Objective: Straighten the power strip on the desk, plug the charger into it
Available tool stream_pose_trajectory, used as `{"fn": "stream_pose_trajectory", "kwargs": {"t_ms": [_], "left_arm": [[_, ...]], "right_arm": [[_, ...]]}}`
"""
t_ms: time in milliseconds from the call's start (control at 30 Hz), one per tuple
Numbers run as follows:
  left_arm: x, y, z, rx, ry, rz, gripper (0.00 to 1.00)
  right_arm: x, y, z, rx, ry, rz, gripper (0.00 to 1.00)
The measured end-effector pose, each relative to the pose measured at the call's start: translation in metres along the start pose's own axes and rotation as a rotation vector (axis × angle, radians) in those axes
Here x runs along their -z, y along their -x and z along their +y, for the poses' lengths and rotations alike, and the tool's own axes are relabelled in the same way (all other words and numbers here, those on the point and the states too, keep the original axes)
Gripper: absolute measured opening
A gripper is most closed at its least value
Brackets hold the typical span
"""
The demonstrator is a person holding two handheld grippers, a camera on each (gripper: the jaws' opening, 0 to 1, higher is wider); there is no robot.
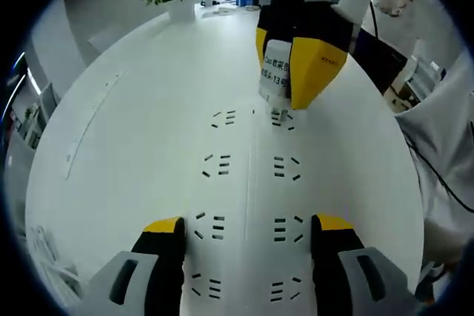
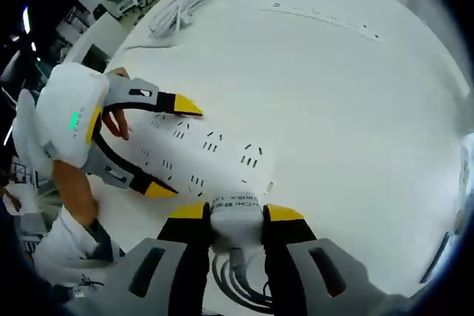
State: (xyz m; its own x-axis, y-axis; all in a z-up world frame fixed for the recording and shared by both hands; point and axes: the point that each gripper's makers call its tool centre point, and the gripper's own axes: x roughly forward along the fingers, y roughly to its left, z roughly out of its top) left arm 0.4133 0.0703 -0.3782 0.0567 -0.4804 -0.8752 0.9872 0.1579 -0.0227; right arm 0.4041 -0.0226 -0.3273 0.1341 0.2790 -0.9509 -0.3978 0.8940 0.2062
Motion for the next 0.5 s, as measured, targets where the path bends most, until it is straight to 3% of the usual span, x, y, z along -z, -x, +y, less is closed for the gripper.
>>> {"fn": "stream_pose_trajectory", "kwargs": {"t_ms": [233, 300, 500], "left_arm": [[-0.001, 0.000, -0.001, 0.000, -0.001, 0.001, 0.70], [-0.001, 0.000, -0.001, 0.000, -0.002, 0.001, 0.70], [-0.002, 0.000, -0.002, 0.000, -0.002, 0.003, 0.70]], "right_arm": [[0.008, 0.001, 0.000, 0.008, -0.023, 0.039, 0.27], [0.017, 0.001, 0.001, 0.013, -0.063, 0.098, 0.27], [0.018, 0.000, 0.001, 0.023, -0.090, 0.126, 0.27]]}}
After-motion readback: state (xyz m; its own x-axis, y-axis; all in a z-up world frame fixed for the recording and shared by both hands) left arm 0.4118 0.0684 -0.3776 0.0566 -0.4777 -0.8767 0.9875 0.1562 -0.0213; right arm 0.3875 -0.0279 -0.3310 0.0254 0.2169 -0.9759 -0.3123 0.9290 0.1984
